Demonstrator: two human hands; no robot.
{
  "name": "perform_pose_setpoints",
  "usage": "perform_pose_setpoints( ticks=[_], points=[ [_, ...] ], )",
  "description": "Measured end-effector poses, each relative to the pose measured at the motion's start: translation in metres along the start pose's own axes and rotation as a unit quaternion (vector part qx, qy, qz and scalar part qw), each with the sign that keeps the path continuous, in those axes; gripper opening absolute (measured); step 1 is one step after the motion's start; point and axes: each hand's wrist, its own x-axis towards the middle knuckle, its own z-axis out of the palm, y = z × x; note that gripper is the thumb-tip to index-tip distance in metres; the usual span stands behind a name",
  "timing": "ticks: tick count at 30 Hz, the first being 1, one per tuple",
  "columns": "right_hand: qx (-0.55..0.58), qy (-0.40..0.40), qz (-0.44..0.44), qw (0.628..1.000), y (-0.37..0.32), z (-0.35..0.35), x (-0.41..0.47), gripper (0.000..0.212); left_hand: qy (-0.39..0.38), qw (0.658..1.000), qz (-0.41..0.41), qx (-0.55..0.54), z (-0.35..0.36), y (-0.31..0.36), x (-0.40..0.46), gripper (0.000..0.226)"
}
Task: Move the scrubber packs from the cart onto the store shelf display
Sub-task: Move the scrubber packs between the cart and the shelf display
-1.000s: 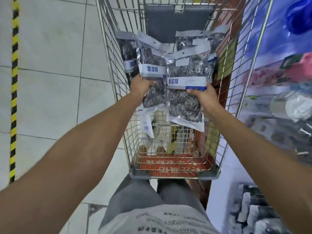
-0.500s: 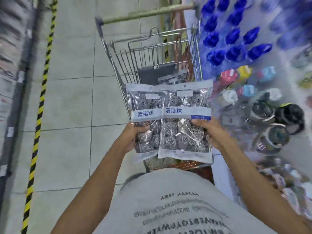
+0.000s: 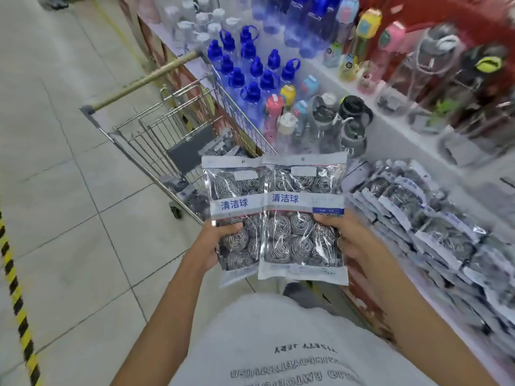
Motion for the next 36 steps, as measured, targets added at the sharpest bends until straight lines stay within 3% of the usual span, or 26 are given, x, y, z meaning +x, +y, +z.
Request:
perform_pose_setpoints(
  ticks=[11, 13, 17, 24, 27, 33, 36],
  points=[
    [0.180, 0.153, -0.039, 0.971, 0.078, -0.090, -0.149, 0.022, -0.137, 0.985, -0.021, 0.104, 0.106, -0.042, -0.046, 0.043],
    [0.206, 0.173, -0.054, 0.962, 0.097, -0.110, -0.177, 0.027, -0.161, 0.979, -0.027, 0.126, 0.128, -0.058, -0.055, 0.046],
    [0.251, 0.210, -0.057, 0.943, 0.142, -0.149, -0.239, 0.034, -0.207, 0.959, -0.030, 0.193, 0.158, -0.123, -0.033, 0.075],
    [0.336, 0.292, -0.055, 0.894, 0.238, -0.219, -0.359, 0.057, -0.277, 0.935, -0.074, 0.211, 0.261, -0.188, -0.168, 0.049],
    [0.352, 0.317, -0.057, 0.879, 0.275, -0.244, -0.409, 0.060, -0.302, 0.921, -0.087, 0.231, 0.292, -0.228, -0.197, 0.077],
    [0.366, 0.383, -0.080, 0.845, 0.330, -0.293, -0.490, 0.061, -0.354, 0.888, -0.098, 0.276, 0.359, -0.296, -0.251, 0.061],
    [0.371, 0.405, -0.077, 0.832, 0.349, -0.324, -0.514, 0.051, -0.358, 0.876, -0.086, 0.311, 0.394, -0.322, -0.258, 0.097]
  ],
)
